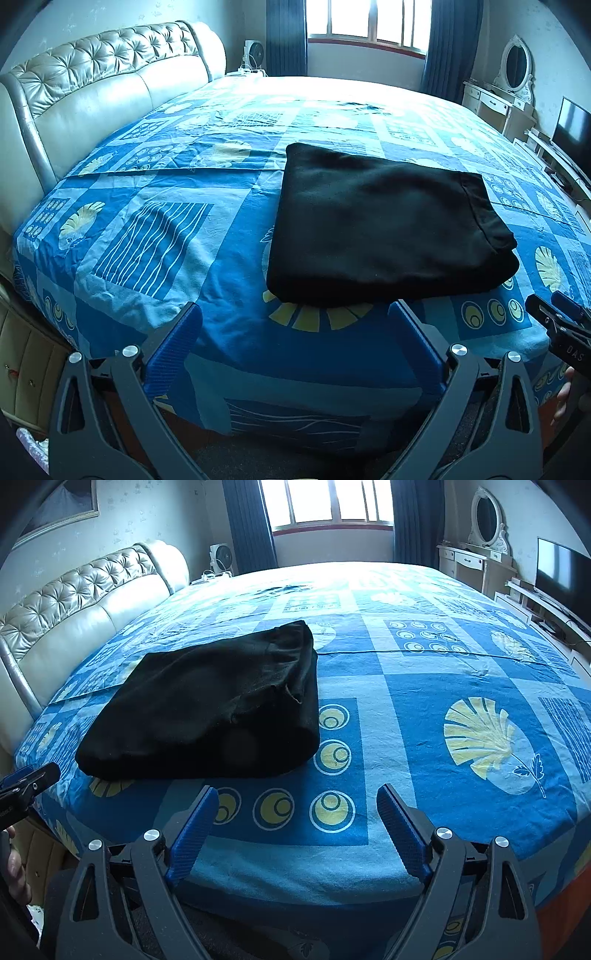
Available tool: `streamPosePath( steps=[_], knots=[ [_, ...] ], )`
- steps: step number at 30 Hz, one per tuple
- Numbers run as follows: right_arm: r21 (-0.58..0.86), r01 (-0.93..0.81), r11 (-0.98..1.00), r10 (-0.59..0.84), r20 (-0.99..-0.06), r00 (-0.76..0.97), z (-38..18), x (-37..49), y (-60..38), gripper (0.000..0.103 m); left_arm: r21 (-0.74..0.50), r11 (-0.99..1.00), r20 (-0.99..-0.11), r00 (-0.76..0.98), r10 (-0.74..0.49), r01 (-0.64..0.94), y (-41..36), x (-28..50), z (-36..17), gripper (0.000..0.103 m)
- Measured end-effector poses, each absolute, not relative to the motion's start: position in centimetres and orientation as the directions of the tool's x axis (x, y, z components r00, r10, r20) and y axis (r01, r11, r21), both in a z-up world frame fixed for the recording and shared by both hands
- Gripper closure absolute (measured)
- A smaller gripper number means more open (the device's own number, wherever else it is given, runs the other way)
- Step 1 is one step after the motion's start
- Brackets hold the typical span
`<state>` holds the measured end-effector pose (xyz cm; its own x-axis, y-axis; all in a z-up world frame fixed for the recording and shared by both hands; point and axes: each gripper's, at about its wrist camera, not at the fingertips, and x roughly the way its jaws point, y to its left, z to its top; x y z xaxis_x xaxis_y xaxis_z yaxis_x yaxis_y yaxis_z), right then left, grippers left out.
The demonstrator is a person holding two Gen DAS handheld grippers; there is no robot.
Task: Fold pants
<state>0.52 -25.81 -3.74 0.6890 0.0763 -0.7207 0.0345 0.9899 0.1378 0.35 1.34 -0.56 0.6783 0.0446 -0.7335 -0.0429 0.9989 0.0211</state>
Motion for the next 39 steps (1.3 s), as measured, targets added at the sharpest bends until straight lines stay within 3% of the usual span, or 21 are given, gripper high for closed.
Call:
streamPosePath(
  steps=[32, 36, 39],
  knots=[
    [0.153, 0.009, 0.988, 0.11, -0.746, 0.657, -4.6, 0.6, -25.3, 0.017, 0.04, 0.998, -0.703, 0.709, 0.057, -0.041, 0.5, -0.2, 0.4, 0.002],
    [0.172, -0.003, 0.985, 0.132, -0.747, 0.651, -4.5, 0.5, -25.3, 0.017, 0.009, 0.999, -0.69, 0.723, -0.024, 0.041, 0.0, -0.6, 1.7, 0.002],
    [0.204, -0.018, 0.979, 0.169, -0.751, 0.638, -3.9, 1.0, -25.4, 0.017, 0.026, 0.999, -0.67, 0.742, -0.017, 0.047, 0.3, 0.3, 2.7, 0.002]
  ],
)
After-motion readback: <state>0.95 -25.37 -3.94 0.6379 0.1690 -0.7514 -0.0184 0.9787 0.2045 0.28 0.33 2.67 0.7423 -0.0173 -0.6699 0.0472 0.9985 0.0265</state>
